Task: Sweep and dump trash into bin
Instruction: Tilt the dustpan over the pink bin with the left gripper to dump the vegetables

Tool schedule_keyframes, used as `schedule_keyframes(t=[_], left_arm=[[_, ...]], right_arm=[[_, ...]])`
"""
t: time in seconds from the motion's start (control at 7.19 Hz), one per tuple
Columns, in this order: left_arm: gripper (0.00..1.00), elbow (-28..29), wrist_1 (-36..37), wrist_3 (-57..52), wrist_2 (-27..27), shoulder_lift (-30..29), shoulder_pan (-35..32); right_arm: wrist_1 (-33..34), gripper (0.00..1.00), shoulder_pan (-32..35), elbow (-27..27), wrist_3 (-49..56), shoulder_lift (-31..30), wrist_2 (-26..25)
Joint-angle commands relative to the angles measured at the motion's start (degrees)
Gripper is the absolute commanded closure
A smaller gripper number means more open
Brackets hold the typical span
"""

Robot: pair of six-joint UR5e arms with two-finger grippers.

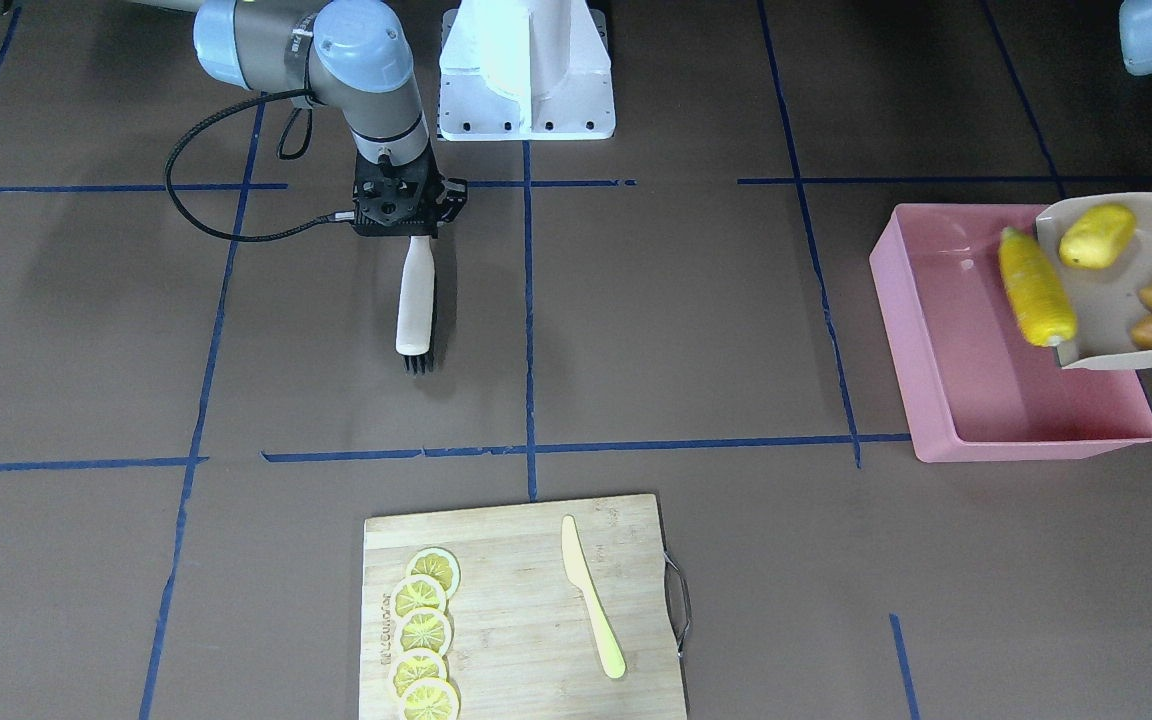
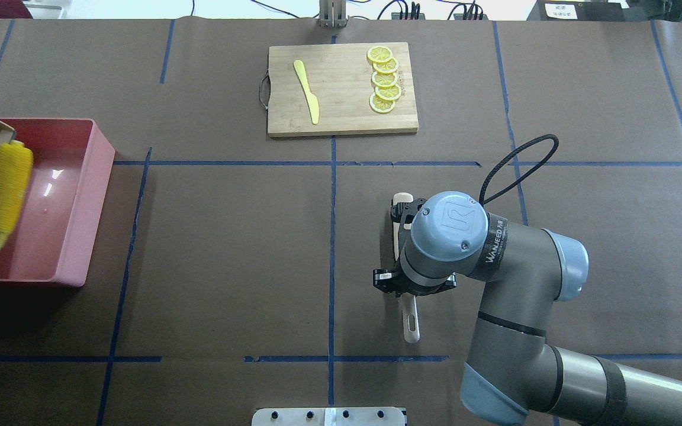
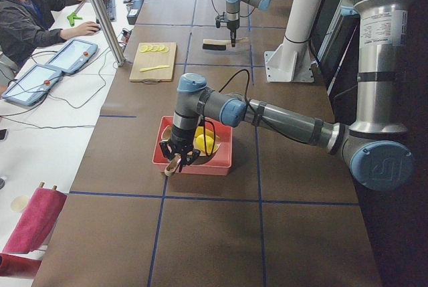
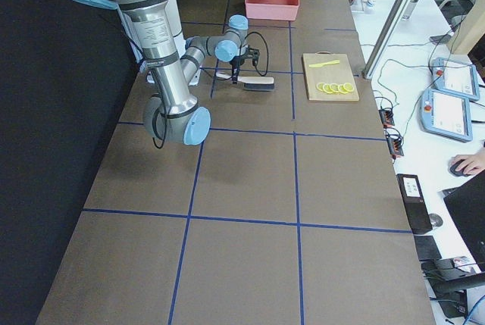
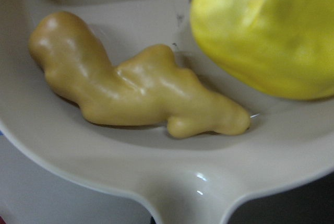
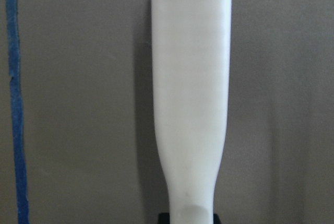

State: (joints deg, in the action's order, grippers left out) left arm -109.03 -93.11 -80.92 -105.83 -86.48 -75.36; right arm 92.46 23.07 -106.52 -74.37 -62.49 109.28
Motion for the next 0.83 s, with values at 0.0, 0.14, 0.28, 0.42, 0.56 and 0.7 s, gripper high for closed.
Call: schedule_keyframes(t=[0.0, 0.14, 0.28, 0.42, 0.56, 0.7], left_arm=[[1.0, -0.31, 0.47, -0.55, 2.55, -0.09, 0.21], [1.0, -0.31, 0.56, -0.55, 2.82, -0.18, 0.21], [1.0, -0.31, 0.56, -0.55, 2.82, -0.27, 0.21], [1.0, -0.31, 0.56, -0.99, 4.22, -0.44, 0.39], [1.0, -0.31, 0.56, -2.56, 7.01, -0.53, 0.3], [1.0, -0.31, 0.56, -2.66, 7.22, -0.62, 0.3]], right_arm=[[0.0, 1.0, -0.13, 0.0, -0.07, 0.0, -0.03], [0.0, 1.0, -0.22, 0.09, -0.07, 0.0, -0.21], [0.0, 1.0, -0.3, 0.09, -0.07, 0.0, -0.21], [0.0, 1.0, -0.31, 0.09, -0.07, 0.0, -0.21], [0.0, 1.0, -0.31, 0.09, -0.07, 0.0, -0.21], [0.0, 1.0, -0.31, 0.09, -0.07, 0.0, -0.21]])
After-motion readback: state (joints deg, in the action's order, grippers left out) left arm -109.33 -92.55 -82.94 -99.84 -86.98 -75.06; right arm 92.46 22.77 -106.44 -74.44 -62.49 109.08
